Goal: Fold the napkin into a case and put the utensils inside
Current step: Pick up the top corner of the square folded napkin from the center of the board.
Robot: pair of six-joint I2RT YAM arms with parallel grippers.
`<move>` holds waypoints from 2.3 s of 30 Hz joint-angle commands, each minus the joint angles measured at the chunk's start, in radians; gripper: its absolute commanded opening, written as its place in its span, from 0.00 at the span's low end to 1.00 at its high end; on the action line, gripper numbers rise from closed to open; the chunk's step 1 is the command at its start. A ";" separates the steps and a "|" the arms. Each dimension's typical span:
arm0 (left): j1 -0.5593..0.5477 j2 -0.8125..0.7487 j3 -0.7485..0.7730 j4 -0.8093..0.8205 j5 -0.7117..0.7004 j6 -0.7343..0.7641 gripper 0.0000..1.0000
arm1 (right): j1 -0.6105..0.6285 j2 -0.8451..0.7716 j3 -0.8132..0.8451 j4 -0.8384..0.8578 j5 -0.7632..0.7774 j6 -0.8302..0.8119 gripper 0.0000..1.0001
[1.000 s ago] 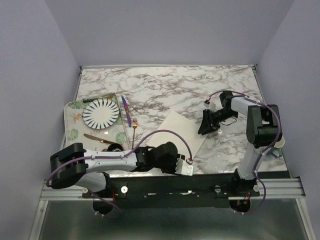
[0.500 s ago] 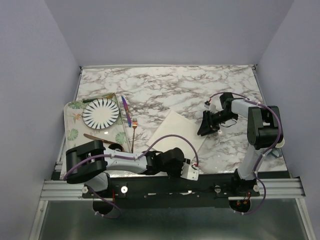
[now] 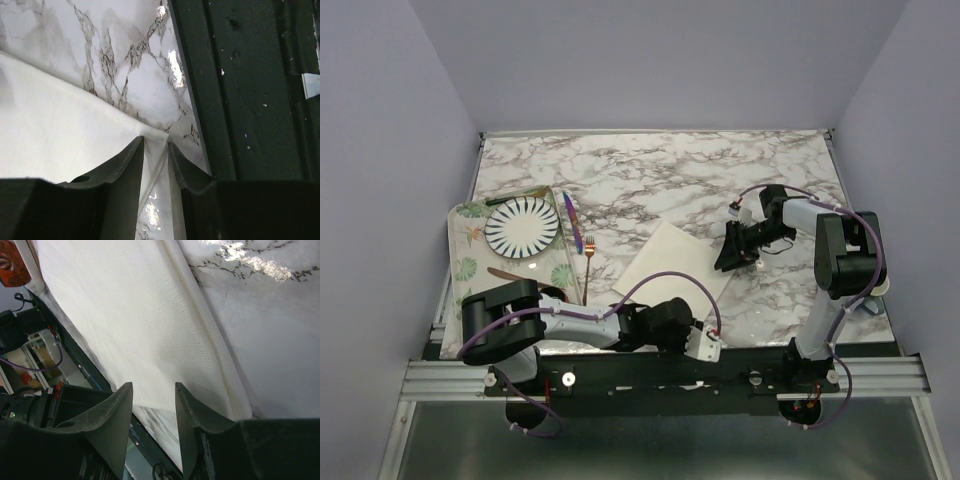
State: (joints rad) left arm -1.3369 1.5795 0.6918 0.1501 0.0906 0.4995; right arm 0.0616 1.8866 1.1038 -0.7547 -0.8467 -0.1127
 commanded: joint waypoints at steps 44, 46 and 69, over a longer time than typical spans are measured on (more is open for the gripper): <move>-0.051 0.039 0.064 0.022 -0.186 -0.170 0.50 | -0.002 0.035 0.030 -0.005 -0.009 -0.016 0.49; -0.056 0.042 0.060 0.034 -0.206 -0.174 0.50 | -0.002 0.037 0.027 -0.005 -0.014 -0.016 0.49; 0.057 -0.050 0.046 0.002 -0.220 -0.125 0.00 | -0.002 0.040 0.030 0.005 -0.019 -0.001 0.50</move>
State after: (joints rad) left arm -1.3502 1.5806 0.7235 0.1791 -0.1535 0.3618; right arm 0.0616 1.9118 1.1263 -0.7570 -0.8543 -0.1131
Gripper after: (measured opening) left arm 0.043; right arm 0.493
